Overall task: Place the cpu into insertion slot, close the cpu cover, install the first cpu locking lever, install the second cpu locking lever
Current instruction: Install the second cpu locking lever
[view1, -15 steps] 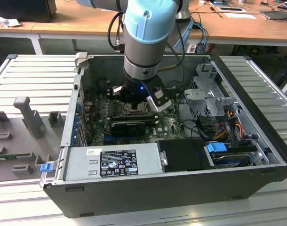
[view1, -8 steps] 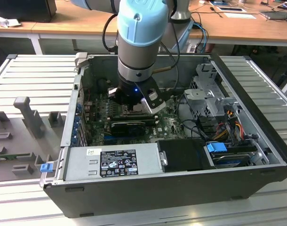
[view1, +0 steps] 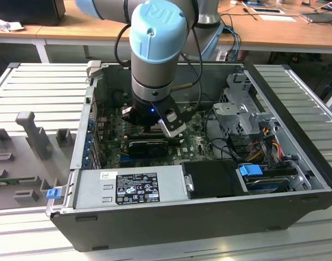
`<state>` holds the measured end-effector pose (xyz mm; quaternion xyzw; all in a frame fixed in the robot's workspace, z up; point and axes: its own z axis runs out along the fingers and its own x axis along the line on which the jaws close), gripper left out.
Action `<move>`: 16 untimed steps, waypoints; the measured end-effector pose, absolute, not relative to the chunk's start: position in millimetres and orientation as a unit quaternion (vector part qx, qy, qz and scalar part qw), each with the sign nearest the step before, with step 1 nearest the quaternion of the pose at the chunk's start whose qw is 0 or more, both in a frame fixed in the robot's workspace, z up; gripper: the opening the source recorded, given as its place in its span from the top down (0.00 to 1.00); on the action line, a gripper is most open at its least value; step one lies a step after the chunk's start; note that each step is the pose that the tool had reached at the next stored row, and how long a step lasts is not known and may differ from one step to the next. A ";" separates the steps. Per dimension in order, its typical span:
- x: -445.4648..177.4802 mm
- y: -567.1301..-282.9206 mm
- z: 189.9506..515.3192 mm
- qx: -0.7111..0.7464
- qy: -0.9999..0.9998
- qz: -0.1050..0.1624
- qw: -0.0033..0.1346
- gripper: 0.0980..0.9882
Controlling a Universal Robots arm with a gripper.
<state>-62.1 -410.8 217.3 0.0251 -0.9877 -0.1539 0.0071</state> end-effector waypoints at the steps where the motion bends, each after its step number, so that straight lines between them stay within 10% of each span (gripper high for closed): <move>1: -64.1 -410.8 216.2 0.025 -0.988 -0.154 0.007 0.99; 16: -69.4 -410.8 199.2 0.025 -0.987 -0.157 0.007 0.99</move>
